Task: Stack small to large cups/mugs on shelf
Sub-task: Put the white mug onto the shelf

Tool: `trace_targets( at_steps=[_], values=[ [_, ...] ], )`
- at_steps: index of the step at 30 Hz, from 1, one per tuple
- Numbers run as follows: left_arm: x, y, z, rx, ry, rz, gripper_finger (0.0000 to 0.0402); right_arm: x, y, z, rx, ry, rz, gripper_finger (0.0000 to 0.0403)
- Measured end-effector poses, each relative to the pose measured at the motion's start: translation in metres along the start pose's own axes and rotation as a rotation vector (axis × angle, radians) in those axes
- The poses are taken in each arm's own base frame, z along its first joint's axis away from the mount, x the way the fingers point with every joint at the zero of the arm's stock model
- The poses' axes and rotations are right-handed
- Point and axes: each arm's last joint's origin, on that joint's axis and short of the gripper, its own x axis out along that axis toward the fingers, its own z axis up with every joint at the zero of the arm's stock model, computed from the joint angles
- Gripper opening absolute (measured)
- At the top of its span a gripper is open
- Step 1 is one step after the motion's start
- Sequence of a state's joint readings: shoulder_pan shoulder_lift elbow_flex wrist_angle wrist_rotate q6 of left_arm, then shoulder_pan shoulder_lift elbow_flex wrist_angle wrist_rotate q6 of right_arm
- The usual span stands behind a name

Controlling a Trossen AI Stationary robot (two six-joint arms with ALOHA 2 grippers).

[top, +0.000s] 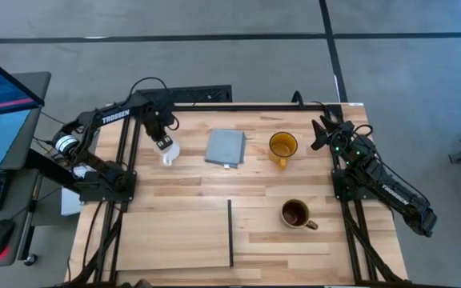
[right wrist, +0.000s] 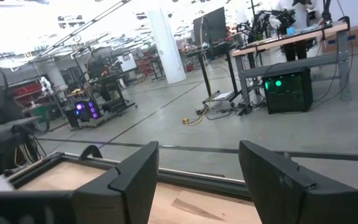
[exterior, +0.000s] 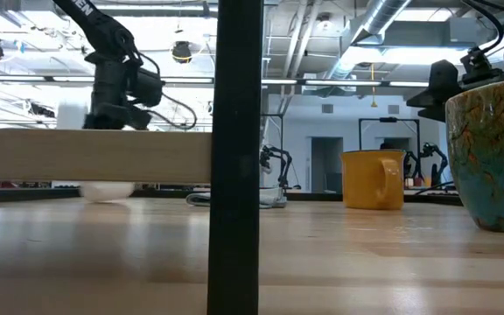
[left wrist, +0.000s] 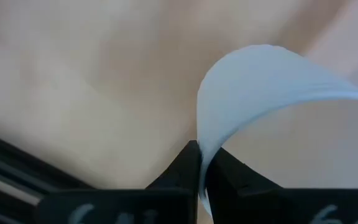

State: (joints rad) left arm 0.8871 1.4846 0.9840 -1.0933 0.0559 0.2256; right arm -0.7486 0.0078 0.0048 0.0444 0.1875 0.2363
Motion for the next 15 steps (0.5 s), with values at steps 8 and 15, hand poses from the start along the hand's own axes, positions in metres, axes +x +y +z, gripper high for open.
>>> trace_targets(
  at_steps=[8,15],
  values=[
    [-0.012,-0.027,-0.025,0.032,0.174,-0.092,0.0000,0.000,0.000,0.000,0.000,0.000,0.000,0.0246],
    [-0.028,-0.072,-0.041,0.028,0.165,-0.160,0.0000,0.000,0.000,0.000,-0.019,0.000,0.000,0.0246]
  ],
)
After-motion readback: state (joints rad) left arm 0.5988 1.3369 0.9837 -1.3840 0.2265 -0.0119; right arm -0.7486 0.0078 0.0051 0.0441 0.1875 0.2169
